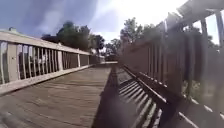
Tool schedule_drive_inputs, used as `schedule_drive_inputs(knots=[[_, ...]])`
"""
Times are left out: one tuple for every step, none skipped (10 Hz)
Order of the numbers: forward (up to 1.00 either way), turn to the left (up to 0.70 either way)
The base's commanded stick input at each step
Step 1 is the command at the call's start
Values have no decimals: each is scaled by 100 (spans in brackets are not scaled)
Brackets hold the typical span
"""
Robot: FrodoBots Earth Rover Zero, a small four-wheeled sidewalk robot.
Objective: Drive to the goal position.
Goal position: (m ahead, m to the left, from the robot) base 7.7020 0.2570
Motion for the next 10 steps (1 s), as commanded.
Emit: schedule_drive_inputs(knots=[[85, 0], [85, 0], [85, 0], [85, 0], [85, 0], [85, 0], [85, 0], [85, 0], [85, 0], [85, 0]])
